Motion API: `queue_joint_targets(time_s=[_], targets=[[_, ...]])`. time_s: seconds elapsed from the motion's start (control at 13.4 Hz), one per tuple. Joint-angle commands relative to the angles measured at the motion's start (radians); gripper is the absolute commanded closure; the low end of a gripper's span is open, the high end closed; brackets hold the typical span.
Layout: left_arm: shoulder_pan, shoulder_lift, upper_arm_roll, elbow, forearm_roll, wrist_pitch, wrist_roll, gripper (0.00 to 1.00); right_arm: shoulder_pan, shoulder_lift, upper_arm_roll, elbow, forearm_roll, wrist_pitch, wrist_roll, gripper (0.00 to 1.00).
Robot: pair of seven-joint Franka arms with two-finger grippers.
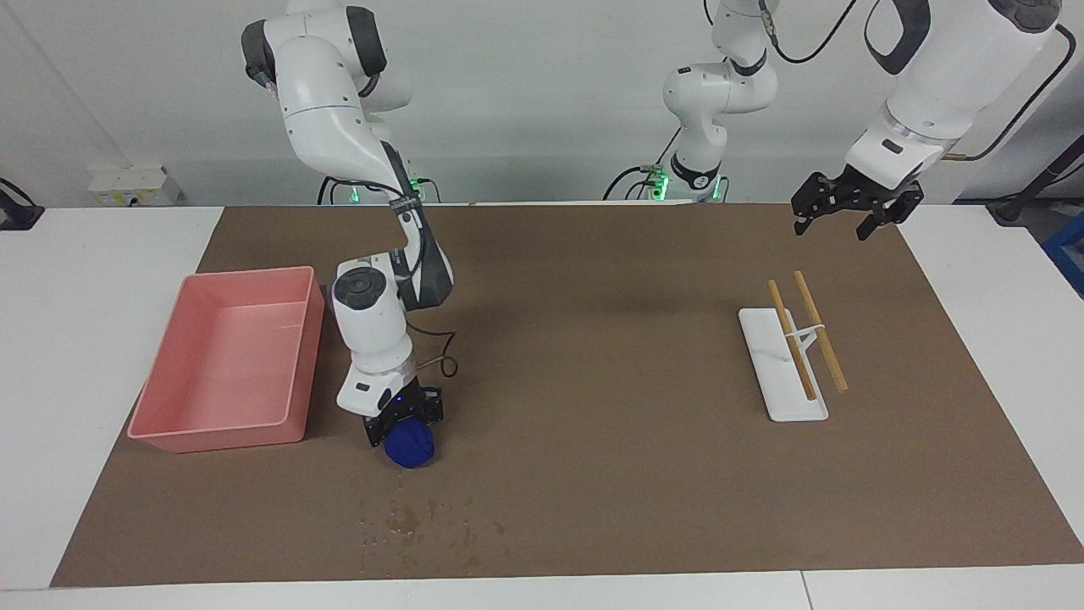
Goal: Wipe water with towel using both arms
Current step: 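Rub the towel back and forth over the wet spot with the right gripper, then carry the towel into the pink bin and open the right gripper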
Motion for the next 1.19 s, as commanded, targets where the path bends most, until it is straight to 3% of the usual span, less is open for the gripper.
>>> queue_joint_targets(time_s=[0.0,0.52,0.89,1.12], targets=[[0.008,-0.023,-0.002,-0.025,-0.001,0.008,0.010,0.00,-0.027,-0.037,0.014,0.091,-0.026,-0.187,-0.060,1.00],[0.008,-0.023,-0.002,-0.025,-0.001,0.008,0.010,0.00,-0.056,-0.203,0.012,0.261,-0.014,-0.683,-0.143,1.00],[0.008,-0.023,-0.002,-0.025,-0.001,0.008,0.010,0.00,-0.154,-0.327,0.009,0.249,-0.011,-0.820,-0.302,1.00],[0.008,-0.023,-0.002,-0.025,-0.001,0.008,0.010,0.00,-0.221,-0.366,0.009,0.159,-0.009,-0.779,-0.364,1.00]])
